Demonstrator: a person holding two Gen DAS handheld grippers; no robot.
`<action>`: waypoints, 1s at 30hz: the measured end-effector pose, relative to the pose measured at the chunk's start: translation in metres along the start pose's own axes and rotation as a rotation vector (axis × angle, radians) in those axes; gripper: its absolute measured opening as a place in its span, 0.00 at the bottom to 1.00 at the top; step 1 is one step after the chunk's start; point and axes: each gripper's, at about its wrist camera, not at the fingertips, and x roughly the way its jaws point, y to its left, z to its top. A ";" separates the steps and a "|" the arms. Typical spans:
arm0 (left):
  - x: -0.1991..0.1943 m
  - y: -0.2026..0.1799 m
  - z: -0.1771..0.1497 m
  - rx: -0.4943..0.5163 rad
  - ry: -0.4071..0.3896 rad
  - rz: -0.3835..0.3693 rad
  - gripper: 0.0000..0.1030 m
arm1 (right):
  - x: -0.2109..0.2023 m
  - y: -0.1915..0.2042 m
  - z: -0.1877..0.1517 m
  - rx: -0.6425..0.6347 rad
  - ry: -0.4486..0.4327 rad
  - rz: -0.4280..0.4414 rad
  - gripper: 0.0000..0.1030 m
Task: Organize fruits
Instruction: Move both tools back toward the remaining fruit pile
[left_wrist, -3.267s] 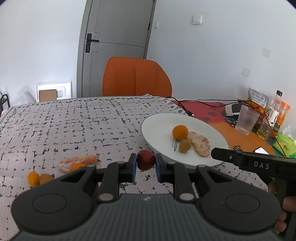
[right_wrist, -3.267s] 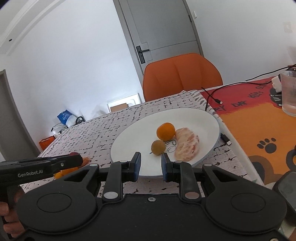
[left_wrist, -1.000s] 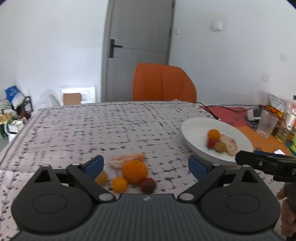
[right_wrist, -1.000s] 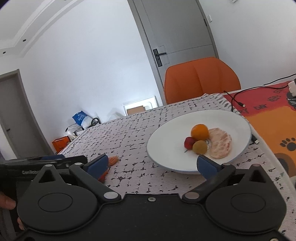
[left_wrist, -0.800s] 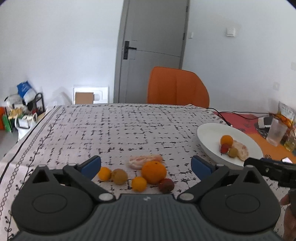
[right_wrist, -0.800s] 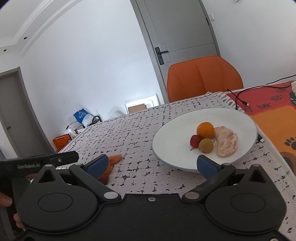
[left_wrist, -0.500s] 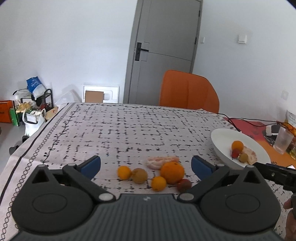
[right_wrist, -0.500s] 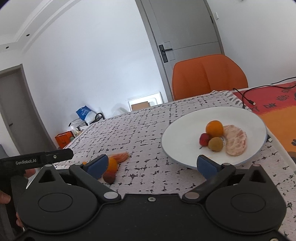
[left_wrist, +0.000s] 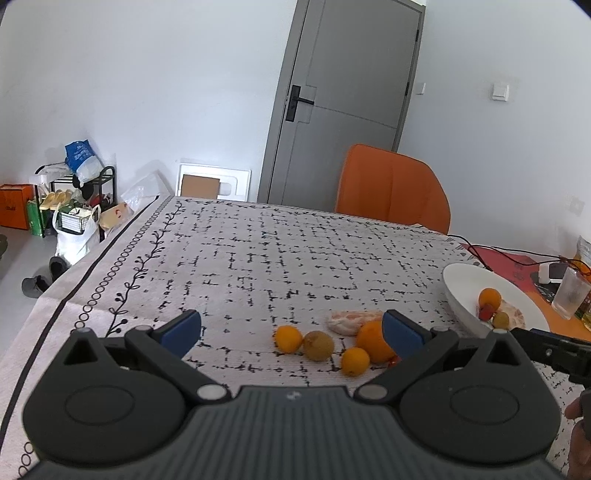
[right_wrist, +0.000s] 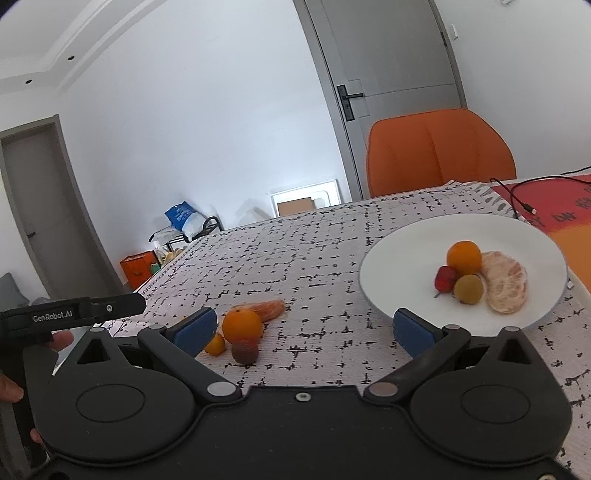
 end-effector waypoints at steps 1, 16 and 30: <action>0.000 0.001 0.000 0.001 0.001 0.003 1.00 | 0.000 0.001 0.000 -0.002 0.002 0.003 1.00; 0.010 0.019 -0.007 -0.023 0.048 -0.004 0.98 | 0.025 0.020 -0.002 -0.046 0.079 0.062 0.85; 0.025 0.022 -0.015 -0.016 0.070 -0.022 0.63 | 0.053 0.030 -0.010 -0.060 0.157 0.093 0.65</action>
